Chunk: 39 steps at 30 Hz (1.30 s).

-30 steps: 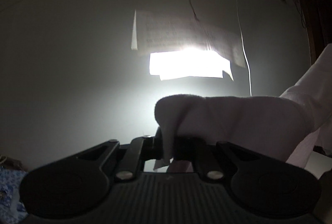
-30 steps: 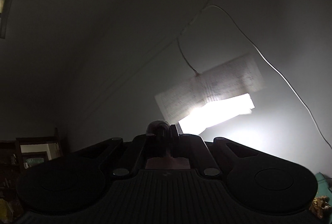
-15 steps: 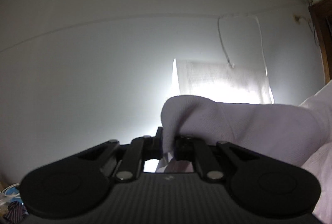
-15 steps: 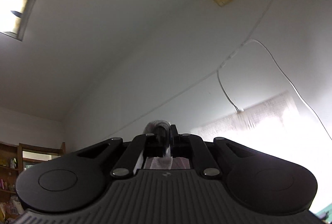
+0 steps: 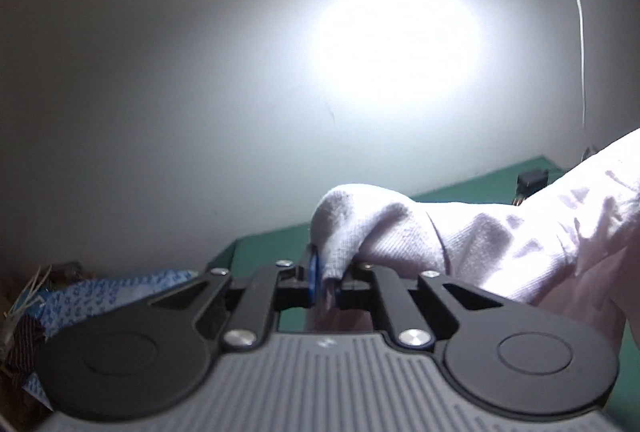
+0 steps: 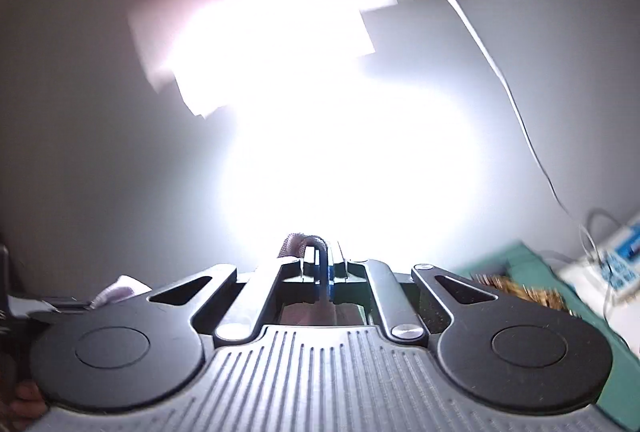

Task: Fold clothes

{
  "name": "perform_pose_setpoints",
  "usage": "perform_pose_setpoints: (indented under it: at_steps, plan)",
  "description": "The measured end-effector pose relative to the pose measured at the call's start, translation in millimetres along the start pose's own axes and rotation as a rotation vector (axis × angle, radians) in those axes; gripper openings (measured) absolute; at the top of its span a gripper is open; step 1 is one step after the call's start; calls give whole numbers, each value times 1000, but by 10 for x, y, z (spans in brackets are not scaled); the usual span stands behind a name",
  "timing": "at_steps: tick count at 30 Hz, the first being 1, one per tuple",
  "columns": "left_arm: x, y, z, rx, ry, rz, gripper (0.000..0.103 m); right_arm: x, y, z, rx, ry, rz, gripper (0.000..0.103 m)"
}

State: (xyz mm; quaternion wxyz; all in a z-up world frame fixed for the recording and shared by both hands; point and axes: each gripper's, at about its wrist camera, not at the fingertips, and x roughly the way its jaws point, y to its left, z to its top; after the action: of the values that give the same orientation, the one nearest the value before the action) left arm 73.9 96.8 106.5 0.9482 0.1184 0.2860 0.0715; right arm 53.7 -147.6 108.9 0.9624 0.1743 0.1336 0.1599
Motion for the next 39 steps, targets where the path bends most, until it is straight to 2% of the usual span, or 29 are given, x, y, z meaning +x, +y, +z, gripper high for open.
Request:
perform_pose_setpoints:
  at_steps: [1,3,4,7,8,9,10,12,14,15,17,18,20,23,26,29,31,34,35,36,37,38,39]
  plan:
    - [233,-99,-82,11,43,8,11,222,-99,-117,0,50,-27,4]
    - [665,-268,-262,44,126,27,23,569,-243,-344,-21,152,-108,5]
    - [840,-312,-361,59,164,39,22,738,-311,-458,-33,204,-151,6]
    - [1151,-297,-667,73,272,51,24,711,-517,-635,-18,244,-182,13]
    - [1129,-197,-816,68,299,46,26,686,-586,-688,-11,253,-189,18]
    - [1099,-115,-935,61,317,48,26,661,-655,-742,-5,263,-196,30]
    - [1040,-41,-1014,53,323,46,25,608,-683,-738,-13,264,-194,35]
    - [864,104,-1113,40,324,30,28,483,-713,-690,-39,259,-184,36]
    - [659,162,-1282,75,326,23,29,255,-727,-669,-45,295,-98,38]
    - [487,177,-1388,90,323,2,31,106,-691,-707,-50,330,-34,38]
    - [143,152,-1601,121,327,-40,50,-211,-572,-846,-81,418,93,39]
    - [-19,115,-1690,127,339,-55,56,-366,-489,-958,-113,473,135,41]
    - [-318,38,-1866,138,364,-85,57,-650,-283,-1210,-183,582,197,41]
    - [-571,-82,-2112,133,425,-146,59,-955,55,-1549,-271,700,267,41]
    - [-631,-195,-2248,123,470,-233,59,-1138,276,-1744,-314,754,290,45]
    - [-655,-317,-2302,149,464,-283,59,-1268,460,-1916,-346,806,297,46]
    - [-614,-399,-2306,154,469,-300,59,-1307,569,-2045,-408,800,246,47]
    - [-542,-464,-2309,148,482,-316,50,-1316,681,-2230,-477,766,166,47]
    - [-528,-462,-2302,137,482,-321,36,-1320,706,-2288,-501,750,127,47]
    - [-509,-448,-2295,119,485,-326,15,-1324,732,-2346,-525,734,88,44]
    - [-489,-427,-2286,99,487,-328,5,-1333,731,-2381,-534,710,49,37]
    - [-468,-393,-2275,77,489,-325,0,-1337,691,-2368,-505,694,25,27]
    - [-448,-360,-2264,54,491,-323,0,-1340,640,-2342,-467,680,6,6]
